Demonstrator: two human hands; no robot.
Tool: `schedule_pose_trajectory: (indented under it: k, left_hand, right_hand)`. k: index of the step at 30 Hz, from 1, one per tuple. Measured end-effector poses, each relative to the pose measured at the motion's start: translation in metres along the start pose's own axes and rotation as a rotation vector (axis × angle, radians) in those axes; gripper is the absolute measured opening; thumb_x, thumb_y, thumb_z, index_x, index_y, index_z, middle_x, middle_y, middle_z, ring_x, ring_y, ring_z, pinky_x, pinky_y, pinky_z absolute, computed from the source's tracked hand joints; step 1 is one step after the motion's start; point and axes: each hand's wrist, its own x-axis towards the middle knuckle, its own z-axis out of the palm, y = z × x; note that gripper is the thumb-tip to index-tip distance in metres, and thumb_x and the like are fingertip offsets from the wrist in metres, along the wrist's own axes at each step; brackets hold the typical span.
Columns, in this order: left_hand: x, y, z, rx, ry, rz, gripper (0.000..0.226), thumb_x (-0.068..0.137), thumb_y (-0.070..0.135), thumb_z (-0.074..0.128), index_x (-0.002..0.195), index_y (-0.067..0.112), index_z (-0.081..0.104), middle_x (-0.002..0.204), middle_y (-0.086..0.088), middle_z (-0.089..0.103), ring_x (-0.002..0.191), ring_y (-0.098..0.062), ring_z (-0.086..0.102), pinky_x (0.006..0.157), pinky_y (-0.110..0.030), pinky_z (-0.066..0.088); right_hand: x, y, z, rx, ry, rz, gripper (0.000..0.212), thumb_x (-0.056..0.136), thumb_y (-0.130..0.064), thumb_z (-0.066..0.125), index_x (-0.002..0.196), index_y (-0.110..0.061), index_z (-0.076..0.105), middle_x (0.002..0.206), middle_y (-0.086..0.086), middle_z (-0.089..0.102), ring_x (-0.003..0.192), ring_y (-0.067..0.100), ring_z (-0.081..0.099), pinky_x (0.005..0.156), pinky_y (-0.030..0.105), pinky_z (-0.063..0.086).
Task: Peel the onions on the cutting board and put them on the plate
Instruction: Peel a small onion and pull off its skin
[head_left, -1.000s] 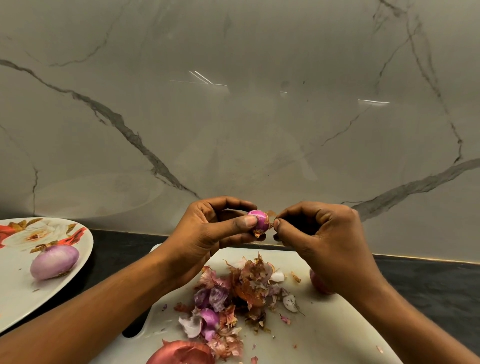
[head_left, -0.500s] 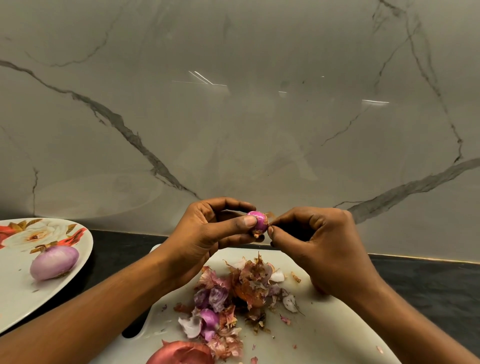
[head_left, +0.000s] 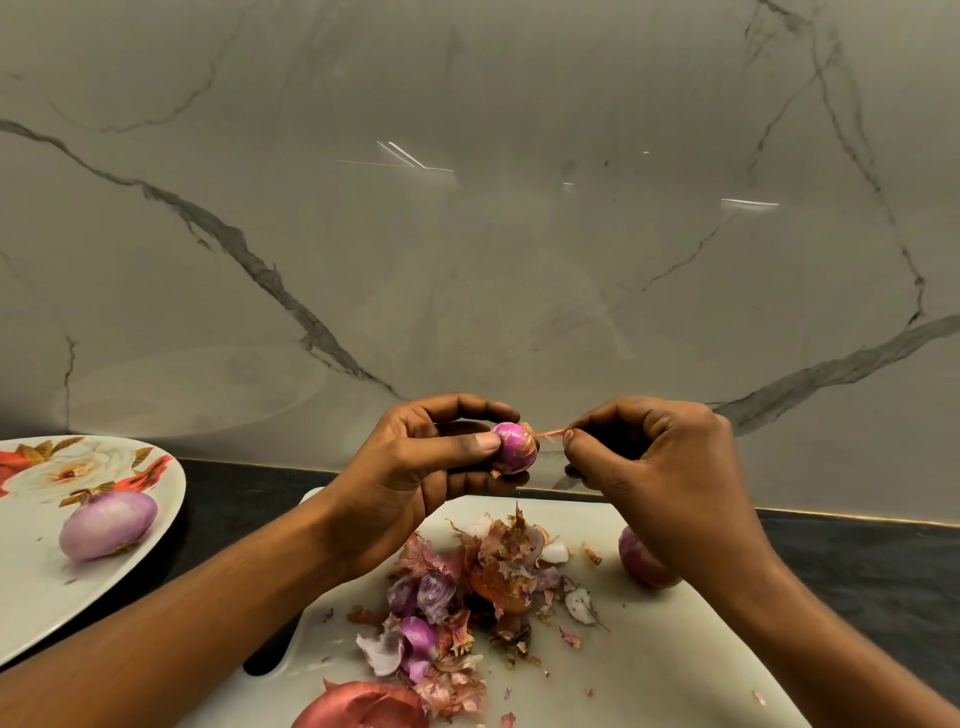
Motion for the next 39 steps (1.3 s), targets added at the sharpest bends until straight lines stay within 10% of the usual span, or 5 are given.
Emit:
schedule_pose_trajectory:
  k: [39]
  left_hand:
    - [-0.006, 0.005, 0.013, 0.137, 0.131, 0.024, 0.03, 0.072, 0.008, 0.08, 0.102, 0.012, 0.081, 0.107, -0.018, 0.079, 0.098, -0.034, 0.078, 0.079, -0.031, 0.065]
  right_hand:
    - [-0.005, -0.007, 0.001, -0.007, -0.082, -0.112, 0.013, 0.084, -0.032, 0.074, 0.084, -0.021, 0.081, 0.071, -0.01, 0.074, 0.066, 0.007, 0.072, 0.06, 0.025, 0.061]
